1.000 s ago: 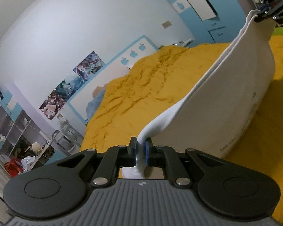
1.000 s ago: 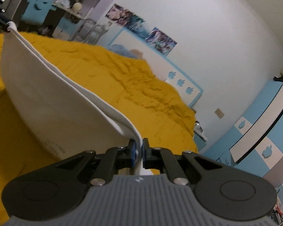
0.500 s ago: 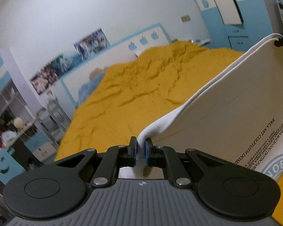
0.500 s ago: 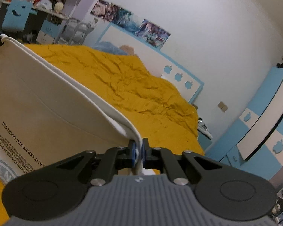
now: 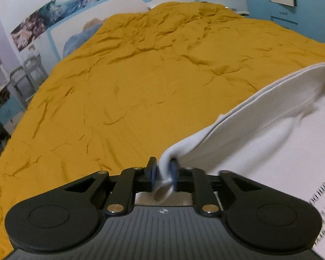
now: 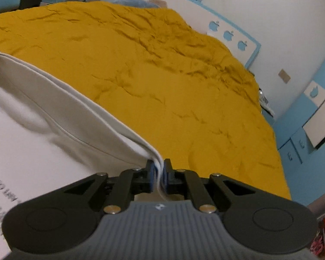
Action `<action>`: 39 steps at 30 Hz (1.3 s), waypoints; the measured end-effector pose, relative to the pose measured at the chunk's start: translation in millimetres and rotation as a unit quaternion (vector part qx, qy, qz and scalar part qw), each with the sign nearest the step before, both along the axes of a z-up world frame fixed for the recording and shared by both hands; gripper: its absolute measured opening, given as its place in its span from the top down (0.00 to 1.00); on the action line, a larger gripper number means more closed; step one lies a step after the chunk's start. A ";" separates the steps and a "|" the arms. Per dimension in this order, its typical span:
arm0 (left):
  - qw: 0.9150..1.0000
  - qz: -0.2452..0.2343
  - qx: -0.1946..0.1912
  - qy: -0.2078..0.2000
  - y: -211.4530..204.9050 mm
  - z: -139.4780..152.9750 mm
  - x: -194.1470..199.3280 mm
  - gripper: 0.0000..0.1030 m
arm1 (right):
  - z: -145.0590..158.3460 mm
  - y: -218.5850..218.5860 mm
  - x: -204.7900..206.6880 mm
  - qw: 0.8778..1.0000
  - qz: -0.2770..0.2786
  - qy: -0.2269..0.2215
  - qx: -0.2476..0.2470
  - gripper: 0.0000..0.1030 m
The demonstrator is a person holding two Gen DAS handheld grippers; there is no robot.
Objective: Fold small clothes
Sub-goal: 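Lay the lifted hem over the collar and open both grippers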
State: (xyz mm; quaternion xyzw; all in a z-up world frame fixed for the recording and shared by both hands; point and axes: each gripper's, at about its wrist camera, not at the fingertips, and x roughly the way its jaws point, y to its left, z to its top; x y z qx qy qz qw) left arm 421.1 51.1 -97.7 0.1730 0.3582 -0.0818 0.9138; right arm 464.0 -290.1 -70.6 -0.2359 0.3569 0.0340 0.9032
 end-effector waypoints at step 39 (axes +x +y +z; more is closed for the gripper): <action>0.952 0.178 -0.225 0.104 92.6 -6.0 -144.8 0.50 | -16.8 -102.1 -242.1 0.900 -0.296 0.048 0.316 0.44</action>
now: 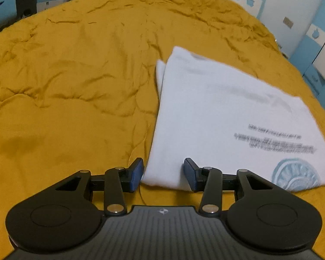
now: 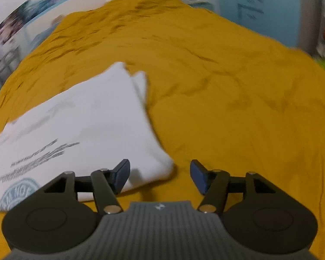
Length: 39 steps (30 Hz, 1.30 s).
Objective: Fold small clothes
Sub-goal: 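Lay the lifted hem over the collar and open both grippers, then press the folded sweatshirt flat with both grippers open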
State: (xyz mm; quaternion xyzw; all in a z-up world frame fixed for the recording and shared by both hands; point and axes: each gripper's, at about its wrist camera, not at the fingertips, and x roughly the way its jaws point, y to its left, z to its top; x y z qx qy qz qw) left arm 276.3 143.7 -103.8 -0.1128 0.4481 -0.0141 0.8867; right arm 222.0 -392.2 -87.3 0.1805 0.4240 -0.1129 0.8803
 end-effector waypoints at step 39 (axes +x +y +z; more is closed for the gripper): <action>0.982 -0.145 0.115 -0.045 -128.4 29.6 42.8 0.65 | 22.2 -18.7 27.8 0.995 0.075 -0.054 0.032 0.61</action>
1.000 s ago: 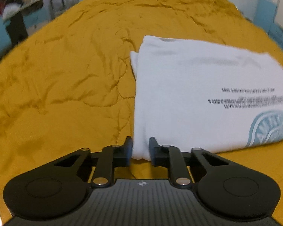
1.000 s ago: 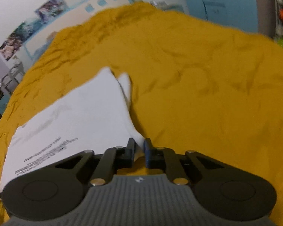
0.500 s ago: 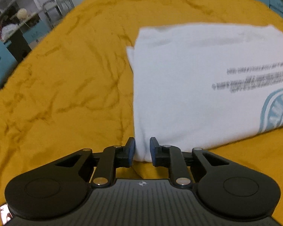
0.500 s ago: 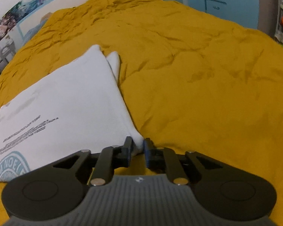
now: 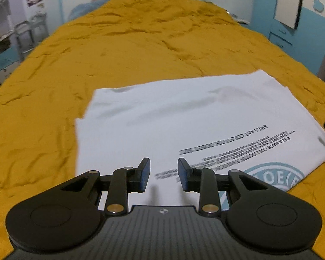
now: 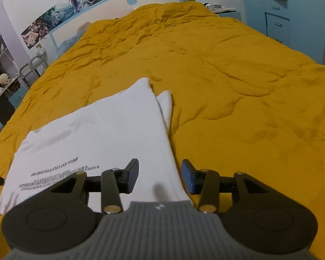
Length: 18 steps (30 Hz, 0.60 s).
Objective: Fold small clothes
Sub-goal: 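Press the folded sweatshirt flat with both grippers open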
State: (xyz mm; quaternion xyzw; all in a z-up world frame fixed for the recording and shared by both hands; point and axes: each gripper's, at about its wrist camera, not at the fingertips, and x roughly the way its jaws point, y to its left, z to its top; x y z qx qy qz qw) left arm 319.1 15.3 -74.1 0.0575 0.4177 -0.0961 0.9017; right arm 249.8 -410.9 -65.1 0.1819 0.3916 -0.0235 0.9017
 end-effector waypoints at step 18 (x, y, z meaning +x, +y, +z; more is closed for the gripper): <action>0.995 0.009 -0.077 0.059 -72.7 -51.3 129.7 0.73 | -39.3 -21.2 111.8 0.998 -0.022 0.002 0.056 0.58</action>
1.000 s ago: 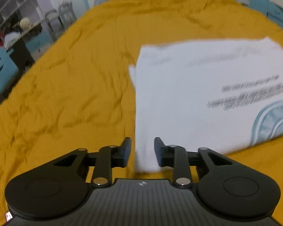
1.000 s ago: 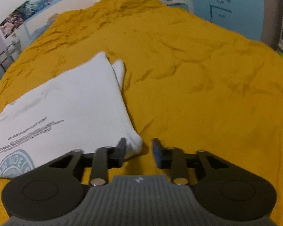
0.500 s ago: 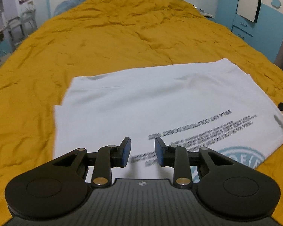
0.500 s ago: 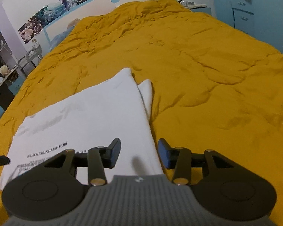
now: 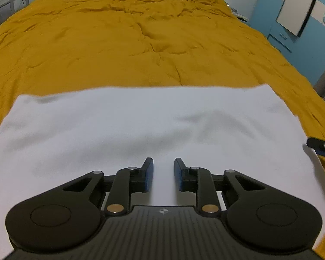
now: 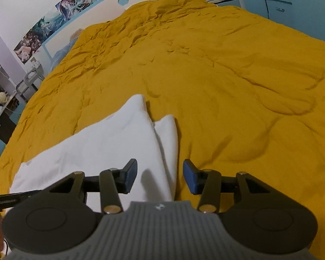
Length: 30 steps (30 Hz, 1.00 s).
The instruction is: Fold small clothes
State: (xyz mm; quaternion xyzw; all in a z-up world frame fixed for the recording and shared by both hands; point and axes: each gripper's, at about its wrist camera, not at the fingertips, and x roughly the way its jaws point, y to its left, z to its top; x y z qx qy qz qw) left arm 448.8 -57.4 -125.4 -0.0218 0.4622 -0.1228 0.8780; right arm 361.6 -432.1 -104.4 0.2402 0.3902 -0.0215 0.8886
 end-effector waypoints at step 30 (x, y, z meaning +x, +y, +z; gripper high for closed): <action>0.999 0.020 -0.010 -0.040 55.3 54.8 -25.9 0.74 | 67.8 48.8 40.2 0.994 0.000 -0.048 0.096 0.97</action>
